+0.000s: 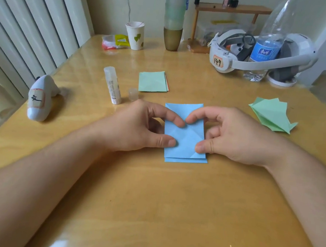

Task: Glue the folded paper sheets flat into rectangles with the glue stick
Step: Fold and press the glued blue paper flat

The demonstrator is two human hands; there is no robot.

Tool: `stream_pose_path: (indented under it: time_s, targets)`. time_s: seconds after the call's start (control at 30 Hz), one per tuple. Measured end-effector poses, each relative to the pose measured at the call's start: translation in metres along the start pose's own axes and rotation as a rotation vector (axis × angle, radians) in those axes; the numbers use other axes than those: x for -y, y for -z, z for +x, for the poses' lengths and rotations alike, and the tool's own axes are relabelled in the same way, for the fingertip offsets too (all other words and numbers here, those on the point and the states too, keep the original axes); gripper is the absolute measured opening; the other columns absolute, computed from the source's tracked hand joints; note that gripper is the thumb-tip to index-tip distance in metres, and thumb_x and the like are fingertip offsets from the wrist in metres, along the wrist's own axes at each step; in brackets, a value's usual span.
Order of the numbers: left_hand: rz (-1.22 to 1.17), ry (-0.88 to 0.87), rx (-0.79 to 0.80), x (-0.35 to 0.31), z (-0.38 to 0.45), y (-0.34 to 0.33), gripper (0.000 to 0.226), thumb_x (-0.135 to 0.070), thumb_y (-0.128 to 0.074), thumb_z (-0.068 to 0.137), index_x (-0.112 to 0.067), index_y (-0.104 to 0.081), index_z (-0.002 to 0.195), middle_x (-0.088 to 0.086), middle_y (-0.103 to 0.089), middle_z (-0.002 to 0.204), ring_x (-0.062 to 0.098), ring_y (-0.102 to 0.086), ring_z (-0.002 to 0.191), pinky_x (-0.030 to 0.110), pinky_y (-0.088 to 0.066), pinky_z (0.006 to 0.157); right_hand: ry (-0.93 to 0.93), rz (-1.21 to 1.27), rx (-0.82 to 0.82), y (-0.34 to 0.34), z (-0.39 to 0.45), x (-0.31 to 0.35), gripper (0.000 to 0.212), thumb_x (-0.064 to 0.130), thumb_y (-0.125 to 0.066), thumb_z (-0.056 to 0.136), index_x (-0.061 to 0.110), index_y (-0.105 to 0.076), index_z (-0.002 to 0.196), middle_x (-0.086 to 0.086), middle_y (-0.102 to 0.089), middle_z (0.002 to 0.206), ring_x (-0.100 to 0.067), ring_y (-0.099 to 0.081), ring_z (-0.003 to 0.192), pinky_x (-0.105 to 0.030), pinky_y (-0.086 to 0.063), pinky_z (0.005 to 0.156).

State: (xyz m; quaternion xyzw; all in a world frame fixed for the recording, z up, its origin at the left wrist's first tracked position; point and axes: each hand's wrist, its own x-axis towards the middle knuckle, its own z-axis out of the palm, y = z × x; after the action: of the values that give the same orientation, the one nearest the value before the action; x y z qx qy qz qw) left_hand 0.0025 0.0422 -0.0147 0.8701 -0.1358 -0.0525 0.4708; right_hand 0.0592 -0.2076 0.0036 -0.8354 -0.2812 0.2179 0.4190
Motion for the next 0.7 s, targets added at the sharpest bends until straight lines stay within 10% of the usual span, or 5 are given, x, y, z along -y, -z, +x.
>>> stream_pose_path:
  time_s: [0.7]
  targets:
    - [0.098,0.022,-0.012,-0.007,0.003,-0.007,0.032,-0.02,-0.09,0.079,-0.033,-0.071,0.101,-0.014,-0.066,0.064,0.004,-0.058,0.054,0.02,-0.046,0.057,0.039,-0.351,-0.025,-0.001,-0.005,0.009,0.052,0.027,-0.089,0.079,0.05,-0.06,0.115,0.012,-0.07,0.069,-0.003,-0.059,0.056,-0.021,-0.045,0.06]
